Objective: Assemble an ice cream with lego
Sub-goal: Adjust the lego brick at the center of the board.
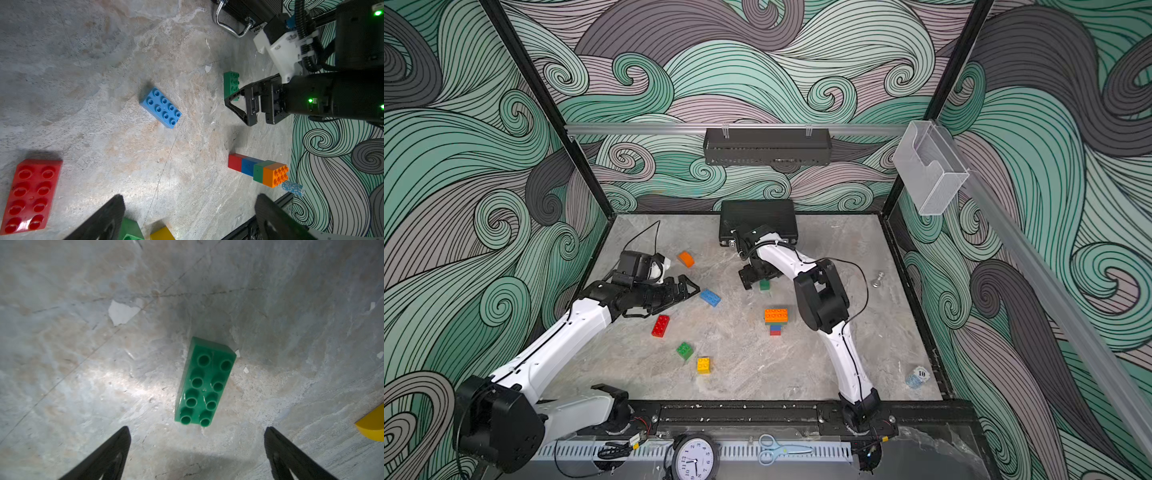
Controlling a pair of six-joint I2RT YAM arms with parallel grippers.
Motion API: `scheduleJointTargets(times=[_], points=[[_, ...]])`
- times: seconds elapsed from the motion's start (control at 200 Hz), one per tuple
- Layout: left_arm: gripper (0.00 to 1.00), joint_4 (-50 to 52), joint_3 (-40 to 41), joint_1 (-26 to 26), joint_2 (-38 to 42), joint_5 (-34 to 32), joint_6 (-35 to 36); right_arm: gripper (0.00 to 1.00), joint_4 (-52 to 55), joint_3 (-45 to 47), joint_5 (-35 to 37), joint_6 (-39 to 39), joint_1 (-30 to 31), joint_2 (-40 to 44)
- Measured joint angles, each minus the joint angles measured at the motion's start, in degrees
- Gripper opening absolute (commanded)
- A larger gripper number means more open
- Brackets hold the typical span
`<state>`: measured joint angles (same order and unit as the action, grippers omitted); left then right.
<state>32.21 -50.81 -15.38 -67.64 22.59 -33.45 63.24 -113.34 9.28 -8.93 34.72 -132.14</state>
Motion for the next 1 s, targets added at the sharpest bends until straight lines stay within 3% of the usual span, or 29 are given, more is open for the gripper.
scheduleJointTargets(times=[0.71,0.861,1.001], points=[[0.98,-0.48,-0.02,0.61,-1.29,0.15,0.0,0.99,-1.29,0.24,12.02,0.57,-5.92,-2.29],[0.98,-0.48,-0.02,0.63,-1.29,0.15,0.0,0.99,0.0,-0.79,11.13,0.52,-7.74,-2.29],[0.98,-0.46,-0.02,0.68,-1.29,0.15,0.0,0.99,0.59,-2.47,5.64,-0.15,-8.55,-2.25]])
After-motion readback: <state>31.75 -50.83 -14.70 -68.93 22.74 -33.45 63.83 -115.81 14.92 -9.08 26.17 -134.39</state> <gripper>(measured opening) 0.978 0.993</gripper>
